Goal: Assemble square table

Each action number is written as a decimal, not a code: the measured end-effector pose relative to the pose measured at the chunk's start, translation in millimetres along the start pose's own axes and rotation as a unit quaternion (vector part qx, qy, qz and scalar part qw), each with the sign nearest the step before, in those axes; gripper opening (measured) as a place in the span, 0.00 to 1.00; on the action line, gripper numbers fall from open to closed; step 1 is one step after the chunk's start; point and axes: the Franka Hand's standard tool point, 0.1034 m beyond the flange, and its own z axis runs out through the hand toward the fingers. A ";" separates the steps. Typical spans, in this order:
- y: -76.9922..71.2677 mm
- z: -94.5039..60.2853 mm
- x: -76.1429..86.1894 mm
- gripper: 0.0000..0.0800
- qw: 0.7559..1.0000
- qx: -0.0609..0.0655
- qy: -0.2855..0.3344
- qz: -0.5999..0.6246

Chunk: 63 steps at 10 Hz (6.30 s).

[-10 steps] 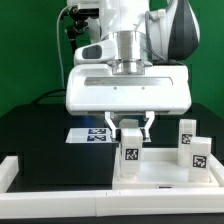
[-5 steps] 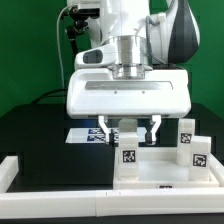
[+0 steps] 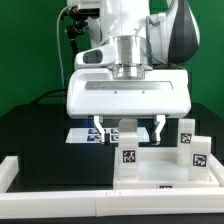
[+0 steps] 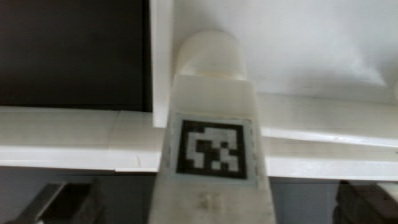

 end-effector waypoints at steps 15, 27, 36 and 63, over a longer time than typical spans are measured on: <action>2.0 10.8 12.5 0.81 0.977 0.063 -0.189 0.071; 2.8 15.0 13.9 0.36 0.805 -0.037 -0.167 0.568; -14.9 15.8 18.2 0.80 0.884 0.000 -0.184 0.429; -11.9 18.7 19.9 0.81 0.902 0.010 -0.218 0.373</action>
Offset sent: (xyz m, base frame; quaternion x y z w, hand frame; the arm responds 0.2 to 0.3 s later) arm -0.0034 -0.0186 0.0173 0.0361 -0.0943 0.1072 0.9891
